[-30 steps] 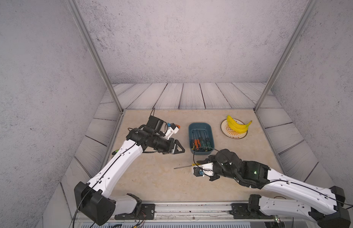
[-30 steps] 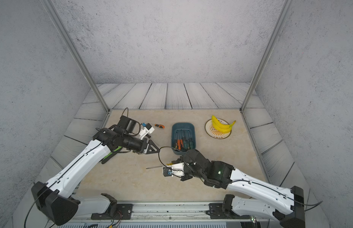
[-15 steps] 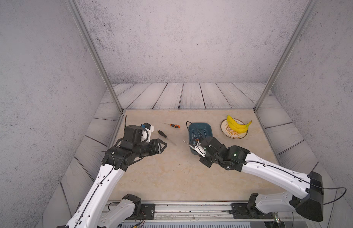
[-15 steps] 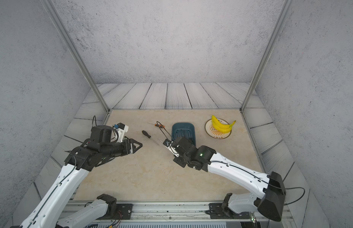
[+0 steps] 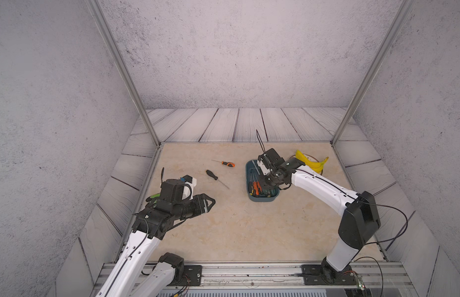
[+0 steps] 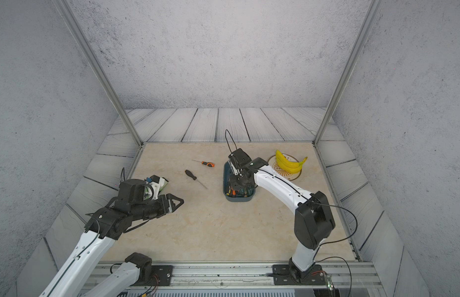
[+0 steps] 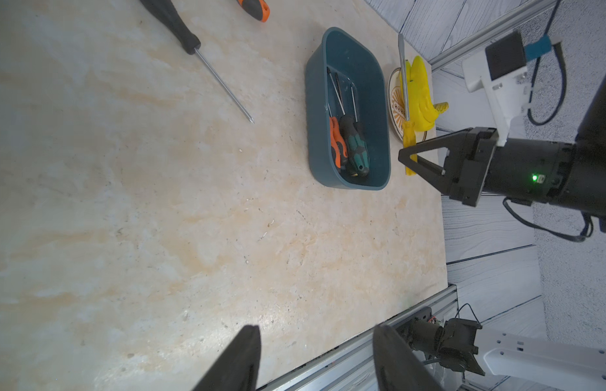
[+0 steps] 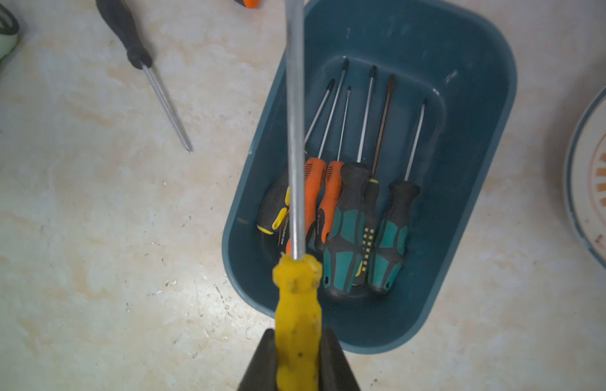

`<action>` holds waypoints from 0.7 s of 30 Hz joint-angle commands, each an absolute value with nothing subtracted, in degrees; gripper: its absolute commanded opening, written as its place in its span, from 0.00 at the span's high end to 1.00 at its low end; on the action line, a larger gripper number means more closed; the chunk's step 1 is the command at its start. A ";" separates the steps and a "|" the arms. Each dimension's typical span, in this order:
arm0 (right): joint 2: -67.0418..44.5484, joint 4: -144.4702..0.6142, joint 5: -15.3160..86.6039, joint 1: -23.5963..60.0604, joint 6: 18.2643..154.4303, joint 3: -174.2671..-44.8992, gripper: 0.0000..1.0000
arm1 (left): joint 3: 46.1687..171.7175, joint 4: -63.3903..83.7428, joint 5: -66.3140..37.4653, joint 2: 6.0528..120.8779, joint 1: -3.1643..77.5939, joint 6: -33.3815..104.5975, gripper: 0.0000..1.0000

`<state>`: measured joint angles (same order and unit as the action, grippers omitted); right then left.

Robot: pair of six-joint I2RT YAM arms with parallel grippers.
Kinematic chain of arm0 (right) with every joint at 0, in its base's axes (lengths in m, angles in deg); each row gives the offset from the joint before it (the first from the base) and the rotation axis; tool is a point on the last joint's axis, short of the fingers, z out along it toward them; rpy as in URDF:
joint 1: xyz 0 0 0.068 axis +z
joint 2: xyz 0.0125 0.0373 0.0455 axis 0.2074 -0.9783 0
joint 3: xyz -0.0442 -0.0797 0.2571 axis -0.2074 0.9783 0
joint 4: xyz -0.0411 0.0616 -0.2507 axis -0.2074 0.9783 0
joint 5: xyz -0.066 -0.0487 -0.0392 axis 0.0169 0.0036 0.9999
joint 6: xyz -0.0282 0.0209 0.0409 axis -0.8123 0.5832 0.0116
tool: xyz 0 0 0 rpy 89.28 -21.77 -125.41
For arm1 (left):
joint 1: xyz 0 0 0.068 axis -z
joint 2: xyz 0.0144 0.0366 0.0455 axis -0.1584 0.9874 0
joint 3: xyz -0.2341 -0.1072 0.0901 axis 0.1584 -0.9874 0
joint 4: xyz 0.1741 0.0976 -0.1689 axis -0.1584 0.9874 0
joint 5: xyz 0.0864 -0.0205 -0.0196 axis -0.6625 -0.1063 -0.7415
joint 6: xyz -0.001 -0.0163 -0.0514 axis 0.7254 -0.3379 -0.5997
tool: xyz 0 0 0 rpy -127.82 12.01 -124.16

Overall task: Put the screwdriver on the desktop into the storage box
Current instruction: Place the screwdriver in the storage box.

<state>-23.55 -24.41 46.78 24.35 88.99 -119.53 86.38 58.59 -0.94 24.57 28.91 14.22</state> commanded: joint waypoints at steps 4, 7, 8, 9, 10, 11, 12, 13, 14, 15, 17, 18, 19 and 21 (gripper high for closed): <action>-29.88 -23.15 38.71 23.04 96.47 -124.12 1.00 | 83.94 57.42 -1.32 22.89 29.33 12.66 0.41; -31.74 -24.71 37.97 22.88 98.49 -124.13 1.00 | 83.42 57.38 -1.43 22.87 29.33 12.62 0.42; -32.42 -25.32 37.38 22.81 99.08 -123.99 1.00 | 83.17 57.30 -1.42 22.84 29.34 12.52 0.41; -32.96 -25.68 37.19 22.70 99.55 -123.97 1.00 | 82.98 57.18 -1.37 22.92 29.37 12.47 0.41; -33.70 -26.04 36.98 22.59 100.03 -124.16 1.00 | 82.78 57.02 -1.26 23.02 29.33 12.39 0.41; -34.47 -26.23 36.71 22.53 100.52 -124.28 1.00 | 82.56 56.92 -1.23 23.07 29.33 12.24 0.41; -35.12 -26.70 36.46 22.34 100.96 -124.26 1.00 | 82.36 56.73 -1.10 23.10 29.35 12.19 0.41; -35.71 -27.25 36.10 22.18 101.48 -124.24 1.00 | 82.24 56.64 -1.14 23.10 29.34 12.15 0.41; -36.34 -27.58 36.04 22.13 101.94 -124.28 1.00 | 82.16 56.55 -1.20 23.07 29.33 12.19 0.41; -36.61 -27.86 36.04 22.05 102.29 -124.24 1.00 | 82.07 56.55 -1.17 23.02 29.33 12.21 0.41; -37.51 -28.62 36.24 21.86 102.90 -124.32 1.00 | 82.01 56.53 -1.17 23.02 29.34 12.23 0.41; -37.76 -28.78 36.14 21.79 103.09 -124.47 1.00 | 81.97 56.55 -1.17 23.05 29.34 12.31 0.41; -38.18 -28.80 35.88 21.73 103.41 -124.78 0.99 | 81.85 56.57 -1.26 23.12 29.33 12.35 0.41; -38.91 -28.62 35.82 21.67 103.40 -125.42 0.95 | 81.72 56.56 -1.39 23.19 29.33 12.49 0.41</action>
<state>-38.37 -28.04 36.66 21.94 102.02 -123.15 82.45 57.27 -0.96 23.30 29.17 12.29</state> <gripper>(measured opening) 0.203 0.585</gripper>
